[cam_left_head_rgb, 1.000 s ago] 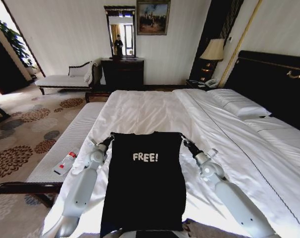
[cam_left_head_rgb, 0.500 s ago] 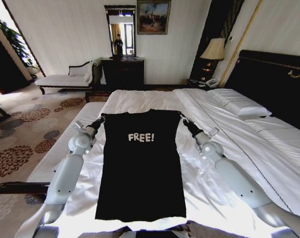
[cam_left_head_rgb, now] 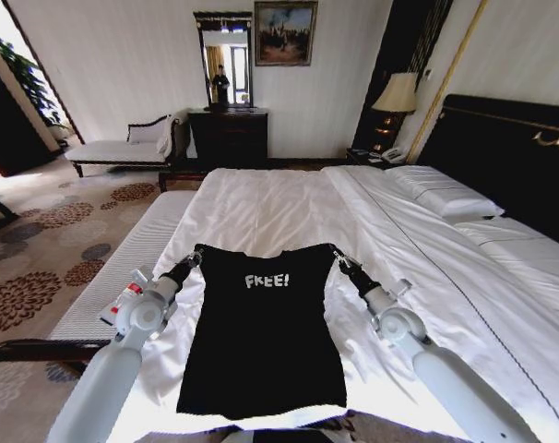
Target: Fold the clothes on the bed.
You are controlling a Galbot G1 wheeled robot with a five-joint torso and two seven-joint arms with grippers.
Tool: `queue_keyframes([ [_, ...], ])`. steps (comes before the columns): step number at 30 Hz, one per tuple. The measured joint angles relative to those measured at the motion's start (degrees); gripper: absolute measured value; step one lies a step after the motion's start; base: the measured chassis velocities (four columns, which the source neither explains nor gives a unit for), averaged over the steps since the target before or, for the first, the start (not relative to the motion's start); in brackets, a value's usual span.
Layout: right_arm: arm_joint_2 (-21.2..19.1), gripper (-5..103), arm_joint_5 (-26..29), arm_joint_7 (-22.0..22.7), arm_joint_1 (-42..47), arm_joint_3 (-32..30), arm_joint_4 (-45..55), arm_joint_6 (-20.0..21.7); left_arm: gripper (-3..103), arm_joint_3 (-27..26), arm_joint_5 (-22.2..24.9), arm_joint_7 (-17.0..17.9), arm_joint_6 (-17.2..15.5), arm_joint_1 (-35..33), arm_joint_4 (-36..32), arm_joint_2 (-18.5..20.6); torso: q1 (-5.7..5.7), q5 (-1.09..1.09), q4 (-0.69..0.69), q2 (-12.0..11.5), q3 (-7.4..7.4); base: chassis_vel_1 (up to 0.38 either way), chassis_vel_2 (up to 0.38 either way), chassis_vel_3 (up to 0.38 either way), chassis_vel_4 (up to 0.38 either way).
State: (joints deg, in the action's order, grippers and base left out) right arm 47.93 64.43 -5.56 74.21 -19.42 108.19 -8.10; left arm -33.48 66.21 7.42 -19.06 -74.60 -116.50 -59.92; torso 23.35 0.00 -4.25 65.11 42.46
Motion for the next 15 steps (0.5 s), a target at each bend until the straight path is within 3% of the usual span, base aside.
queue_keyframes([
  [1,0.00,0,0.00,0.00,0.00,0.00,0.00,0.00,1,0.00,0.00,0.00,0.00,0.00,0.00,0.00,0.00,0.00,0.00,0.00,0.00,0.000,0.000,0.000,0.000],
  [7,0.72,0,-4.22,4.29,14.45,-6.22,7.15,0.22,1,-6.93,-1.42,-1.24,-0.83,-15.96,-9.15,-2.08,-0.01,0.00,-0.01,0.00,-0.01,0.000,0.000,0.000,0.000],
  [11,2.59,0,-7.21,5.04,21.76,-7.52,8.99,-0.59,1,-8.03,-3.60,-2.12,-0.58,-22.04,-12.20,-3.42,-0.01,0.00,-0.01,0.00,0.00,0.000,0.000,0.000,0.000],
  [15,4.46,0,-9.57,5.89,25.55,-7.38,9.09,-1.59,1,-8.17,-4.59,-0.84,-0.31,-25.25,-14.25,-4.79,0.00,0.00,-0.02,0.01,0.00,0.000,0.000,0.000,0.000],
])
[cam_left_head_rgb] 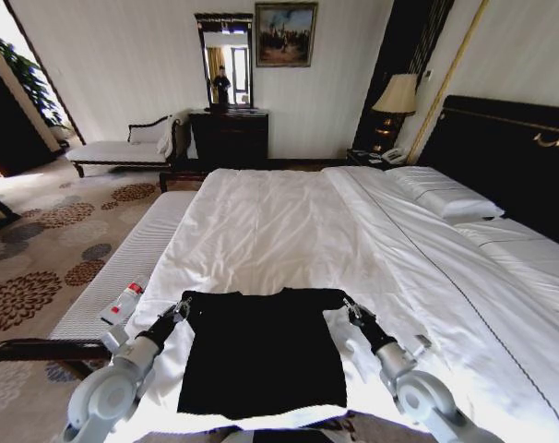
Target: Fold the clothes on the bed.
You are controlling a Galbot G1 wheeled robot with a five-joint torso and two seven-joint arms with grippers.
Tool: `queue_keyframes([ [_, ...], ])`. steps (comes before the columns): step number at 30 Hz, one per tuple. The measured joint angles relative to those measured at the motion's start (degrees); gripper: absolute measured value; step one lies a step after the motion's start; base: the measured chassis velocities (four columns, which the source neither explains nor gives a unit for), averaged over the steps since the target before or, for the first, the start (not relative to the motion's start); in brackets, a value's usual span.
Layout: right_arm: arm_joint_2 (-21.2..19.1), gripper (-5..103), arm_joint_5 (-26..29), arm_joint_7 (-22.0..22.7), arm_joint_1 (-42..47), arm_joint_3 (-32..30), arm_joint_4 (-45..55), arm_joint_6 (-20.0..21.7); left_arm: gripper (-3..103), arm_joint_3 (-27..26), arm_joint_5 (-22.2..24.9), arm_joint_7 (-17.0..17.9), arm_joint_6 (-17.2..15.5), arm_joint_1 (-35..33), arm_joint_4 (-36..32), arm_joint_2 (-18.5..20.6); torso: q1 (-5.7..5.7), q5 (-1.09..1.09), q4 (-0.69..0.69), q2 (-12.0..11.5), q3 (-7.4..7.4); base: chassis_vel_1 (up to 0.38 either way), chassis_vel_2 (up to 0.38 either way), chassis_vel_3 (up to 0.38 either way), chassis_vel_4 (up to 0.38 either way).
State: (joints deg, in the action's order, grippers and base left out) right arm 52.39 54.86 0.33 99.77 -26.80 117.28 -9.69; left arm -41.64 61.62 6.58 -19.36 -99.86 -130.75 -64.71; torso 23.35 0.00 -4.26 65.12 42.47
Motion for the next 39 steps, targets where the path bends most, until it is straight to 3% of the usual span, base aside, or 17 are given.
queue_keyframes([
  [3,0.64,0,-1.02,0.19,1.09,0.24,-0.18,-0.51,1,0.31,-0.56,1.10,-0.01,-0.30,-1.21,-0.59,0.01,0.00,0.02,0.00,0.01,0.000,0.000,0.000,0.000],
  [6,0.68,0,-1.45,1.25,-0.40,0.76,-0.58,-0.66,1,2.11,1.80,2.87,-0.43,4.97,-3.40,-0.97,0.01,0.00,-0.01,0.00,0.01,0.000,0.000,0.000,0.000],
  [12,1.31,0,-1.37,3.10,-3.63,2.15,-0.81,-1.33,1,4.50,4.00,1.25,1.14,8.82,-3.38,-2.95,0.05,0.01,0.01,-0.02,0.02,0.000,0.000,0.000,0.000],
  [16,2.86,0,-3.73,2.93,-0.09,3.66,-1.27,-3.65,1,5.04,-4.60,-2.03,2.42,0.49,0.39,-3.70,0.04,-0.01,0.01,-0.02,0.02,0.000,0.000,0.000,0.000],
  [17,2.86,0,-3.73,2.93,-0.09,3.66,-1.27,-3.65,1,5.04,-4.60,-2.03,2.42,0.49,0.39,-3.70,0.04,-0.01,0.01,-0.02,0.02,0.000,0.000,0.000,0.000],
  [21,3.78,0,-6.91,2.53,3.67,4.79,-2.48,-5.68,1,3.56,-13.61,-2.96,1.63,-5.32,2.91,-2.51,0.01,-0.01,0.02,-0.01,0.01,0.000,0.000,0.000,0.000],
  [33,4.92,0,-11.13,1.95,8.41,5.91,-5.19,-8.13,1,2.96,-22.10,-3.93,-3.00,-8.16,4.24,0.27,0.01,-0.01,0.00,-0.01,0.01,0.000,0.000,0.000,0.000],
  [35,4.94,0,-11.56,1.82,8.32,6.01,-6.34,-8.54,1,3.07,-24.87,-4.36,-3.09,-8.54,5.56,0.45,0.01,-0.01,0.01,-0.01,0.01,0.000,0.000,0.000,0.000],
  [39,5.01,0,-11.85,1.77,7.82,6.17,-7.45,-9.00,1,3.23,-25.75,-4.81,-2.30,-8.70,7.59,0.27,0.02,0.00,0.01,-0.01,0.01,0.000,0.000,0.000,0.000],
])
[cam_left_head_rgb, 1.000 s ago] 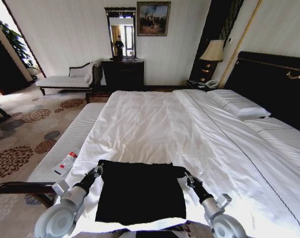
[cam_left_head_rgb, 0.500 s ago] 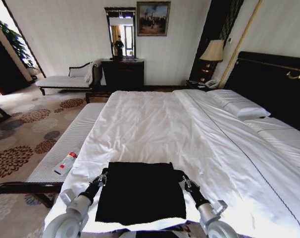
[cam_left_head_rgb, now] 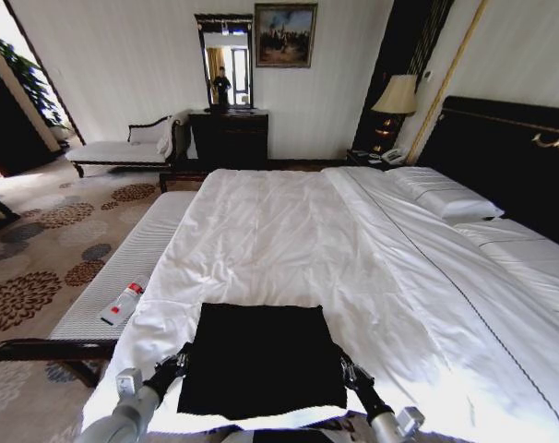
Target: Fold the clothes on the bed.
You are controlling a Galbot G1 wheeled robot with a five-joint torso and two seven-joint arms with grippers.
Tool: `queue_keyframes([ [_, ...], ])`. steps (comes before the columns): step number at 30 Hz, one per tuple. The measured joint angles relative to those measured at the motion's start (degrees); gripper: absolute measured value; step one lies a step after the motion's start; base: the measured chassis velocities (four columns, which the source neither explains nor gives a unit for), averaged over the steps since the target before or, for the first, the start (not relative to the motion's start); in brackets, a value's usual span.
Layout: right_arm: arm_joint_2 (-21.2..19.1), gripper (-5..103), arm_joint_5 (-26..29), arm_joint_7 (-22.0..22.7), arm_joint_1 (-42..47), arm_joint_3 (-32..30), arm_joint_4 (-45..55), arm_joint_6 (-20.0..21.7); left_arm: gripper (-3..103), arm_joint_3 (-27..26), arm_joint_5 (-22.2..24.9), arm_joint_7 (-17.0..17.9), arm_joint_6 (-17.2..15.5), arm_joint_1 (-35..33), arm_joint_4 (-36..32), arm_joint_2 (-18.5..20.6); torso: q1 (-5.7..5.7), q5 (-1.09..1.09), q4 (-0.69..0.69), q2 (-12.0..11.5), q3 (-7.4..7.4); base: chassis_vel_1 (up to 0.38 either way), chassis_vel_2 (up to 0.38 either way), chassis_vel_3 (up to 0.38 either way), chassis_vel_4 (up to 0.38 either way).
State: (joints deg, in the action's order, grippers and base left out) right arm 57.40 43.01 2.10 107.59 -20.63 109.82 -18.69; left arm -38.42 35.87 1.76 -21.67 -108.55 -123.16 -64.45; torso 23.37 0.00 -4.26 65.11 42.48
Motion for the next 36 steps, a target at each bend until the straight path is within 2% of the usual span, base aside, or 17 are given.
queue_keyframes([
  [5,0.27,-1,-1.50,-0.03,-0.36,0.26,-0.22,-0.85,1,0.47,1.55,-1.28,2.72,-0.70,-0.83,-0.62,0.00,-0.01,0.01,0.00,0.00,0.000,0.000,0.000,0.000],
  [8,0.61,9,-2.62,-0.68,-0.35,0.21,-0.01,-2.02,0,0.55,1.54,-2.26,5.06,-1.22,-2.60,-0.88,0.00,0.00,0.00,0.00,0.00,0.000,0.000,0.000,0.000],
  [12,1.94,26,-5.12,-2.19,0.36,-1.09,2.14,-5.63,15,-0.31,0.37,-4.60,9.93,-2.10,-6.54,-1.09,0.00,0.01,0.00,0.00,0.00,0.000,0.000,0.000,0.000],
  [13,1.94,26,-5.12,-2.19,0.36,-1.09,2.14,-5.63,15,-0.31,0.37,-4.60,9.93,-2.10,-6.54,-1.09,0.00,0.01,0.00,0.00,0.00,0.000,0.000,0.000,0.000],
  [15,2.79,37,-6.47,-2.90,0.53,-2.14,3.47,-7.41,26,-0.95,0.77,-5.95,12.10,-1.52,-7.41,-1.09,0.00,0.01,0.01,0.00,0.00,0.000,0.000,0.000,0.000],
  [16,3.45,37,-7.18,-3.24,0.52,-2.82,4.31,-8.17,32,-1.15,1.66,-6.50,12.55,-0.83,-7.61,-1.09,0.00,0.01,0.00,0.00,0.00,0.000,0.000,0.000,0.000],
  [17,4.11,42,-7.73,-3.37,0.44,-3.42,4.96,-8.62,32,-1.23,2.72,-6.96,12.73,0.15,-7.65,-1.14,0.00,-0.01,0.00,0.00,0.00,0.000,0.000,0.000,0.000],
  [19,4.78,47,-8.08,-3.38,0.27,-3.86,5.44,-8.83,37,-1.18,3.87,-7.36,12.76,1.52,-7.61,-1.22,0.00,-0.01,0.00,0.00,0.00,0.000,0.000,0.000,0.000],
  [21,6.20,58,-8.25,-2.82,-0.52,-4.47,6.09,-8.84,48,-0.59,6.23,-7.63,12.51,4.56,-6.90,-1.44,0.00,0.00,0.00,0.00,0.00,0.000,0.000,0.000,0.000],
  [22,6.70,58,-8.10,-2.33,-1.06,-4.57,6.13,-8.57,53,-0.10,7.75,-7.42,12.02,6.69,-6.07,-1.64,0.00,0.00,0.00,0.00,0.00,0.000,0.000,0.000,0.000],
  [24,7.05,63,-7.79,-1.89,-1.65,-4.54,5.99,-8.14,53,0.47,9.33,-6.52,11.11,9.32,-4.82,-1.92,0.00,0.00,0.00,0.00,0.01,0.000,0.000,0.000,0.000],
  [26,7.05,74,-7.05,-0.97,-3.50,-3.80,4.63,-6.97,64,1.08,11.72,-4.29,8.82,14.11,-0.51,-2.87,0.00,-0.01,-0.06,0.00,0.01,0.000,0.000,0.000,0.000],
  [28,5.69,80,-6.25,-0.48,-6.67,-1.71,2.57,-5.13,70,0.51,11.46,-2.25,7.22,17.09,4.49,-4.73,0.01,-0.02,-0.04,0.00,0.02,0.000,0.000,0.000,0.000],
  [29,5.19,85,-6.03,-0.42,-8.38,-0.82,1.57,-4.28,76,0.52,10.99,-1.59,6.61,18.70,7.50,-5.68,0.01,0.01,0.10,-0.01,0.01,0.000,0.000,0.000,0.000],
  [30,5.19,85,-6.03,-0.42,-8.38,-0.82,1.57,-4.28,76,0.52,10.99,-1.59,6.61,18.70,7.50,-5.68,0.01,0.01,0.10,-0.01,0.01,0.000,0.000,0.000,0.000],
  [33,5.55,99,-5.70,-0.39,-9.84,0.28,0.00,-3.33,92,2.64,10.67,-1.33,5.70,22.94,14.70,-7.24,0.02,-0.02,-0.02,-0.01,0.02,0.000,0.000,0.000,0.000],
  [36,5.90,100,-5.62,-0.36,-9.92,0.36,-0.62,-3.26,99,3.67,10.91,-1.79,5.67,24.72,18.32,-8.34,0.01,0.01,-0.04,-0.01,0.02,0.000,0.000,0.000,0.000],
])
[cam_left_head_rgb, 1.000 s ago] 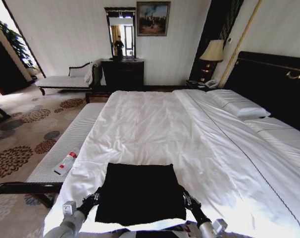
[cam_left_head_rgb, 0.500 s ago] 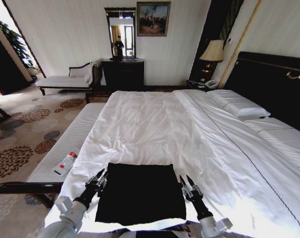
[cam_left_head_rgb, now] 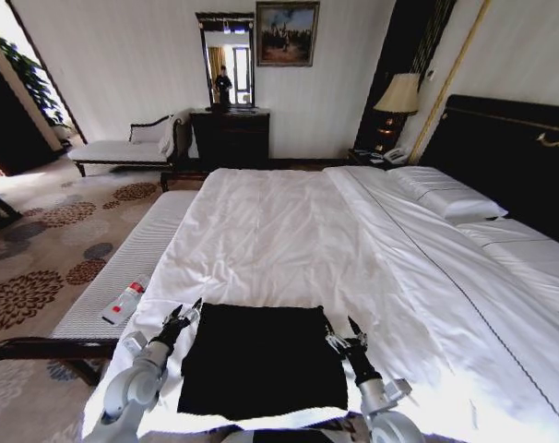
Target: Fold the clothes on the bed.
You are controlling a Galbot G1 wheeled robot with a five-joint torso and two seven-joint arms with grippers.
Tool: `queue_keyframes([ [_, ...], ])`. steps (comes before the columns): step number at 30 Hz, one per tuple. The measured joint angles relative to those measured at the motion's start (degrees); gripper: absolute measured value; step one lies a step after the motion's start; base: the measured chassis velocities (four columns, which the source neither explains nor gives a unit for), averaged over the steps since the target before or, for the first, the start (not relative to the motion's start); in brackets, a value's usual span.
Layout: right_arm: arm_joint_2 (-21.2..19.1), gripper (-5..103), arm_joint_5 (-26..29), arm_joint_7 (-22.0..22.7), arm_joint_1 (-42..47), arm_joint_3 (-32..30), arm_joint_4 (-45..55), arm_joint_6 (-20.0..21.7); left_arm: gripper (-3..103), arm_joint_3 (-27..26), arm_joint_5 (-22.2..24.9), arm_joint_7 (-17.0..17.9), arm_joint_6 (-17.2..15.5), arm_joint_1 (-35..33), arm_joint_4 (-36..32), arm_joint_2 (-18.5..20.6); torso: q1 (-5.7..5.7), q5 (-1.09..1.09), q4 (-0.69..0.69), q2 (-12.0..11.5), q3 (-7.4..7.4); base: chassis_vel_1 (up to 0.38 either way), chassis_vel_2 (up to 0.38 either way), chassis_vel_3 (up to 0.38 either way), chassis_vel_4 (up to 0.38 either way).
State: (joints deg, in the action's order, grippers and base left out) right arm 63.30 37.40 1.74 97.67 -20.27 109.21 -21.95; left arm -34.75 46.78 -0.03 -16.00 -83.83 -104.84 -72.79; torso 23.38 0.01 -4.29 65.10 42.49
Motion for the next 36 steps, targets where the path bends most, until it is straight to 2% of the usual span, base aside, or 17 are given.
queue_keyframes([
  [3,0.14,100,0.06,0.04,-0.23,-0.20,-0.97,0.00,100,0.91,1.40,-0.75,0.12,2.36,4.25,-1.80,0.00,0.00,0.04,0.01,-0.01,0.000,0.000,0.000,0.000],
  [7,0.10,100,0.25,0.14,-0.57,-0.29,-1.88,0.00,100,2.11,2.07,-1.29,0.77,4.64,7.49,-4.06,0.00,0.00,0.03,0.00,-0.01,0.000,0.000,0.000,0.000],
  [13,0.69,100,0.23,0.17,-1.07,0.00,-2.53,0.00,100,3.00,1.58,-1.78,1.71,5.74,8.26,-5.30,0.00,0.00,0.04,0.00,-0.01,0.000,0.000,0.000,0.000],
  [14,0.86,100,0.20,0.18,-1.12,0.11,-2.69,0.00,102,3.01,1.60,-1.86,1.87,5.96,8.25,-5.37,-0.01,0.00,0.04,0.00,-0.01,0.000,0.000,0.000,0.000],
  [15,0.97,100,0.15,0.18,-1.16,0.24,-2.83,0.00,99,2.99,1.64,-1.89,1.97,6.24,8.25,-5.38,-0.01,-0.01,0.03,0.00,-0.01,0.000,0.000,0.000,0.000],
  [20,1.16,100,-0.02,0.18,-1.20,0.40,-3.10,0.00,96,2.99,1.52,-1.88,2.26,7.12,8.73,-4.99,-0.01,0.00,0.03,0.00,-0.01,0.000,0.000,0.000,0.000],
  [22,1.16,100,-0.04,0.18,-1.17,0.40,-3.15,0.00,92,2.99,1.48,-1.86,2.30,7.22,8.85,-4.87,-0.01,-0.01,0.03,0.00,-0.01,0.000,0.000,0.000,0.000],
  [23,1.16,100,-0.06,0.18,-1.14,0.40,-3.17,0.00,86,2.99,1.43,-1.85,2.33,7.23,8.89,-4.80,-0.01,-0.01,0.03,0.00,-0.01,0.000,0.000,0.000,0.000],
  [24,1.15,100,-0.07,0.18,-1.10,0.39,-3.20,-0.01,86,2.99,1.35,-1.84,2.33,7.22,8.92,-4.74,-0.01,-0.01,0.04,0.00,-0.01,0.000,0.000,0.000,0.000],
  [26,1.04,100,-0.08,0.18,-1.08,0.26,-3.27,-0.09,76,3.05,1.08,-1.84,2.38,7.13,8.96,-4.70,-0.01,-0.01,0.03,0.01,-0.01,0.000,0.000,0.000,0.000],
  [27,1.04,100,-0.08,0.18,-1.08,0.26,-3.27,-0.09,76,3.05,1.08,-1.84,2.38,7.13,8.96,-4.70,-0.01,-0.01,0.03,0.01,-0.01,0.000,0.000,0.000,0.000],
  [30,0.84,100,-0.05,0.25,-1.22,-0.03,-3.40,-0.24,59,3.22,0.34,-1.82,2.61,6.87,9.03,-4.73,-0.01,-0.01,0.03,0.01,-0.01,0.000,0.000,0.000,0.000],
  [32,0.80,100,0.00,0.30,-1.33,-0.11,-3.40,-0.25,59,3.22,0.31,-1.80,2.64,6.76,9.00,-4.76,-0.01,-0.01,0.03,0.01,-0.01,0.000,0.000,0.000,0.000],
  [36,0.66,100,0.15,0.58,-1.76,-0.38,-3.30,-0.26,36,2.82,0.33,-1.77,2.87,6.07,8.29,-4.79,-0.01,-0.01,0.03,0.01,-0.01,0.000,0.000,0.000,0.000],
])
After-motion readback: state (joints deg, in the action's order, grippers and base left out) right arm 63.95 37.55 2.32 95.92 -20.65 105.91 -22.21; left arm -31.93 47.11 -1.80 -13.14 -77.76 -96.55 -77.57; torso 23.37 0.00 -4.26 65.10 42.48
